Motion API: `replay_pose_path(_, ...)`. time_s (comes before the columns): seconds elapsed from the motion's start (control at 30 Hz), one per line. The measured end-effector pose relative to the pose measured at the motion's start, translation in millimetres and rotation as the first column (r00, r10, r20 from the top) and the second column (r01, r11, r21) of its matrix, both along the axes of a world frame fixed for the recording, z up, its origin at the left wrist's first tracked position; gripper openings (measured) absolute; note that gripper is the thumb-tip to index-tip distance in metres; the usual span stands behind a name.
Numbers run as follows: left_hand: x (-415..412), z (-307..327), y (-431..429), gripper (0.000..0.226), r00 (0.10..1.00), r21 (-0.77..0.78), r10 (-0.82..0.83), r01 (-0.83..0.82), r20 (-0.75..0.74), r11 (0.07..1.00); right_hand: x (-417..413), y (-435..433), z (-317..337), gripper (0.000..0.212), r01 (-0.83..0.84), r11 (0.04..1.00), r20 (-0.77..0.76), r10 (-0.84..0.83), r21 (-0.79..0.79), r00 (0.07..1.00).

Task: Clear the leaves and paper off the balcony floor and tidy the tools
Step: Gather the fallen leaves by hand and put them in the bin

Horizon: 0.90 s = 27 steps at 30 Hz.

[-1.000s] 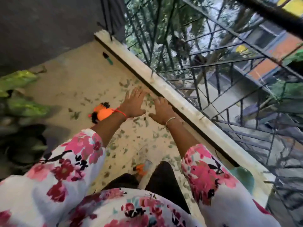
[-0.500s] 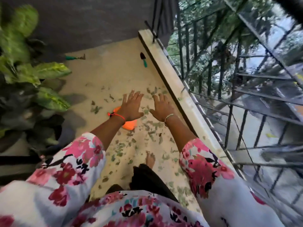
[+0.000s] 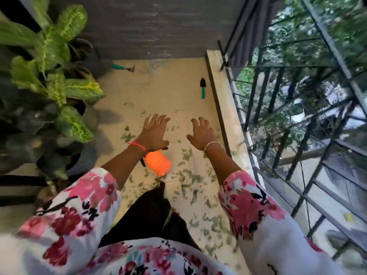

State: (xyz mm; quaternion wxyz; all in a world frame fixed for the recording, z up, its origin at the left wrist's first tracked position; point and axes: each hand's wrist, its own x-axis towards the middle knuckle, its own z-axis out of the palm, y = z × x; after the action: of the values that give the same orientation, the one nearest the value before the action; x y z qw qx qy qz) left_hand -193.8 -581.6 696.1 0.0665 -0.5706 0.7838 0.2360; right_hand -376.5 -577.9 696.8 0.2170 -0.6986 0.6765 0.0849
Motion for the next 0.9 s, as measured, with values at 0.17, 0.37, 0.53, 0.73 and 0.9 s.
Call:
replay_pose_path(0.17, 25, 0, -51, 0.083, 0.997, 0.003, 0.07, -0.07, -0.013, 0.998, 21, -65, 1, 0.062, -0.045, 0.999, 0.013, 0.045, -0.01, 0.999)
replay_pose_path(0.37, 50, -1, -114, 0.084, 0.987, -0.011, 0.158, -0.159, -0.03, 0.987, 44, -132, -1, 0.059, -0.119, 0.993, 0.036, 0.12, -0.025, 0.992)
replay_pose_path(0.53, 60, -14, -169, 0.083, 0.968, 0.001, 0.251, -0.251, -0.01, 0.968, 46, -197, -10, 0.06, -0.231, 0.973, 0.014, 0.232, -0.02, 0.973)
replay_pose_path(0.73, 66, -13, -258, 0.082, 0.887, -0.015, 0.463, -0.462, 0.01, 0.887, 33, -314, -2, 0.059, -0.399, 0.915, -0.046, 0.397, -0.052, 0.917)
replay_pose_path(0.9, 66, -1, -321, 0.082, 0.803, -0.023, 0.596, -0.595, 0.029, 0.803, 33, -410, 17, 0.059, -0.589, 0.808, -0.026, 0.589, -0.004, 0.808)
